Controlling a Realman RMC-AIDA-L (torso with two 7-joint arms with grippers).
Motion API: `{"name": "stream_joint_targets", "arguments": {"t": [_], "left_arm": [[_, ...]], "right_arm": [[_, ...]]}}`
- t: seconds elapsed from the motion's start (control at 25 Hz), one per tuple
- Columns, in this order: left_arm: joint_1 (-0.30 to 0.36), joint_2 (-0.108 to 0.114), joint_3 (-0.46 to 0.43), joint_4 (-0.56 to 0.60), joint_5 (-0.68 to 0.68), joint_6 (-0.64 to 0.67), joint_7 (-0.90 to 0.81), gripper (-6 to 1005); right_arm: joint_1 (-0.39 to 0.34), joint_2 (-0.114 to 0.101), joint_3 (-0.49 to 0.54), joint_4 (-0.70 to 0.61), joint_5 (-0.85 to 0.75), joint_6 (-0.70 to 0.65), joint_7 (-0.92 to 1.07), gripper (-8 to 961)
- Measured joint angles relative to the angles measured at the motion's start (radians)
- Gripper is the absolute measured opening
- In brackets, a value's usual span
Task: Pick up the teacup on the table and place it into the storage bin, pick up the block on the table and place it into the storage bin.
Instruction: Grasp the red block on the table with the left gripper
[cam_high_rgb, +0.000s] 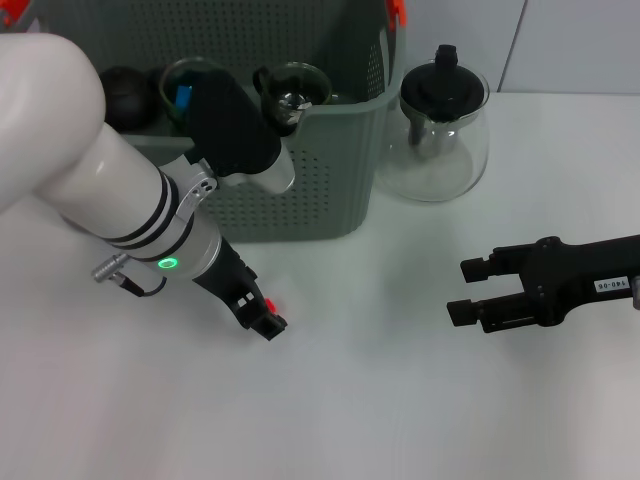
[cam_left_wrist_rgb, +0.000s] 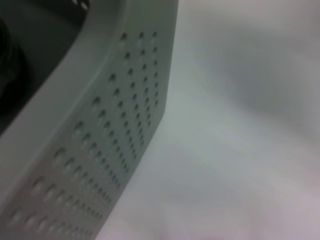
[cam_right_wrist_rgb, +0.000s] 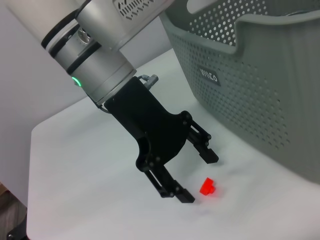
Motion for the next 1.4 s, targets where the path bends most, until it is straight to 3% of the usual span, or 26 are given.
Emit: {"name": "stream_joint_targets", "arguments": {"t": [0.24,0.36,0.56,1.4], "left_arm": [[-0.008,0.000,0.030,-0.021,0.012,-0.023,-0.002,831],[-0.009,0.000,0.042,-0.027,0.016,-0.040,-0.003,622],[-0.012,0.000,0.045,-0.033,0.019,-0.048,-0.004,455],[-0.021,0.000,0.059,-0.065,0.020,-0.073,-0.018,457]], "right_arm": [[-0.001,0.000,0.000,0.000,0.000,-0.003,0.000,821],[-0.001,-0.001,0.000,0.000,0.000,-0.003,0.000,821],[-0.001,-0.002,0.000,0.000,0.001,-0.005,-0.001,821],[-0.009,-0.002,0.000,0.000,0.001,-0.007,-0.005,821]]}}
